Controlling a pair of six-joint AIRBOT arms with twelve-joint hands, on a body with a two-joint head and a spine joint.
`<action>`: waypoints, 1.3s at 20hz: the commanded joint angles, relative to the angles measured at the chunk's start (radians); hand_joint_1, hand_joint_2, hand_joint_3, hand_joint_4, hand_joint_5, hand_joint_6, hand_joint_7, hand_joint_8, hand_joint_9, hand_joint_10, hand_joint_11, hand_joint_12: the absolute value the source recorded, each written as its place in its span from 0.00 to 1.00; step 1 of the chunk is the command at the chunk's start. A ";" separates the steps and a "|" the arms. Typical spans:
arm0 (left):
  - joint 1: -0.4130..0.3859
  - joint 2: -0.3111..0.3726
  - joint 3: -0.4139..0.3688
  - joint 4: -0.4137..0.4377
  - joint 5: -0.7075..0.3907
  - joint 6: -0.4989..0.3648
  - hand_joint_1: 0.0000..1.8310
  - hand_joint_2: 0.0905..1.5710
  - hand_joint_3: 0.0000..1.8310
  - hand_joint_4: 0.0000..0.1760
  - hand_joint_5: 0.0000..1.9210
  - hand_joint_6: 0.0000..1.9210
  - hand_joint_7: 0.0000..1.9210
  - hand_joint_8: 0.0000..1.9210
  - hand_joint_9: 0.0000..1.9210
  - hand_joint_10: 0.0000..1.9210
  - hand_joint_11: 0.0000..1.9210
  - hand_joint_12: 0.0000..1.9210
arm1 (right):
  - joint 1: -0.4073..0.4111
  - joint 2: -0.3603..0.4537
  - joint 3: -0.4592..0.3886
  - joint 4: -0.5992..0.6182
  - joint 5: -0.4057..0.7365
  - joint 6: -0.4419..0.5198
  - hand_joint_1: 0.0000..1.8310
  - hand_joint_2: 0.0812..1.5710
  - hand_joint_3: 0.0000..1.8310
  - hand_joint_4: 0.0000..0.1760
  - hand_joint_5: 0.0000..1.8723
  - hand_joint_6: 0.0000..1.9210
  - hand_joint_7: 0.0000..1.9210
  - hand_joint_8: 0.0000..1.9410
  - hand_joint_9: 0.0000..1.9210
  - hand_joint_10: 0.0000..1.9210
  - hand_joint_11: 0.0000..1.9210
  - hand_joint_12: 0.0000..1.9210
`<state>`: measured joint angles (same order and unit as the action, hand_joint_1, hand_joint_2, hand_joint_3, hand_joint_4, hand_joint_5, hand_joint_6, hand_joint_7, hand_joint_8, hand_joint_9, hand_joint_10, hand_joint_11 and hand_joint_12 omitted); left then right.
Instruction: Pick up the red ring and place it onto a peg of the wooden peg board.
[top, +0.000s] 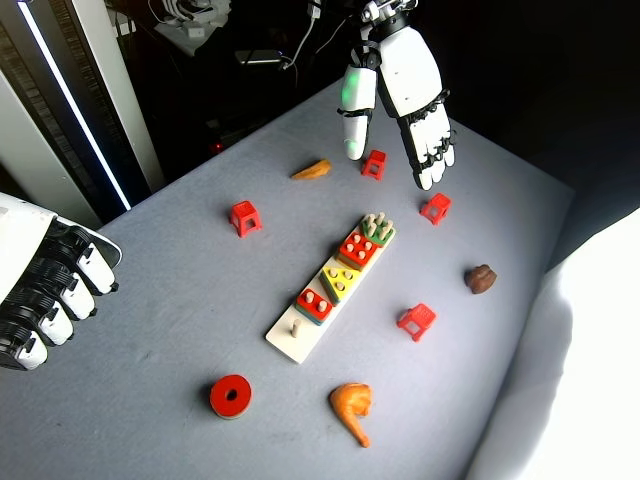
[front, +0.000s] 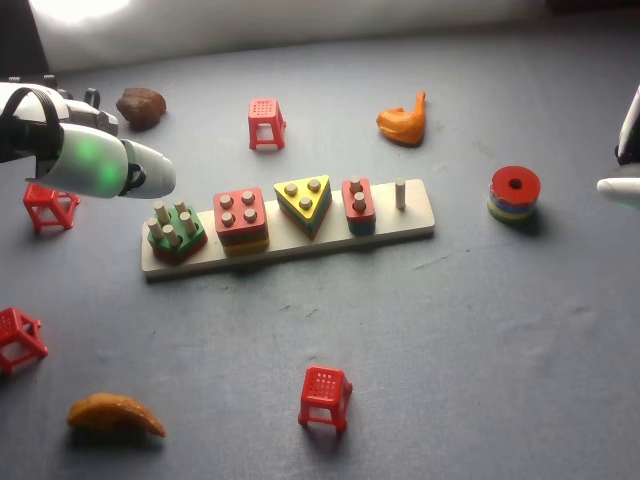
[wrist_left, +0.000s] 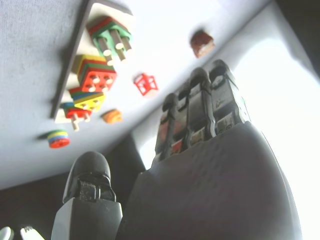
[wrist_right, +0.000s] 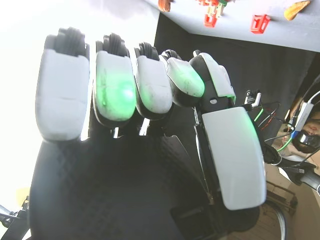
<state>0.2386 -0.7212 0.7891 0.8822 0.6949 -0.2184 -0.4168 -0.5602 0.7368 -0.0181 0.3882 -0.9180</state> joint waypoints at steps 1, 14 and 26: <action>-0.012 -0.002 0.001 0.053 -0.029 -0.003 0.00 0.65 0.11 0.00 0.00 0.00 0.00 0.00 0.00 0.00 0.00 0.00 | 0.006 0.008 -0.001 0.009 0.105 0.000 0.00 0.60 0.08 0.00 0.00 0.01 0.00 0.00 0.00 0.00 0.00 0.04; -0.013 -0.002 0.003 0.053 -0.029 -0.003 0.00 0.71 0.01 0.00 0.00 0.00 0.00 0.00 0.00 0.00 0.00 0.00 | 0.005 0.005 0.001 0.009 0.056 -0.032 0.00 0.66 0.00 0.00 0.00 0.00 0.00 0.00 0.00 0.00 0.00 0.00; -0.015 -0.002 0.001 0.053 -0.029 -0.003 0.00 0.73 0.01 0.00 0.00 0.00 0.00 0.00 0.00 0.00 0.00 0.00 | 0.144 -0.257 0.249 0.096 -0.286 -0.102 0.70 0.62 0.00 0.00 0.00 0.00 0.00 0.00 0.00 0.00 0.01 0.10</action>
<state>0.2390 -0.7212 0.7891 0.8818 0.6937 -0.2184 -0.2829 -0.8310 0.9924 0.0788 0.0193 -1.0214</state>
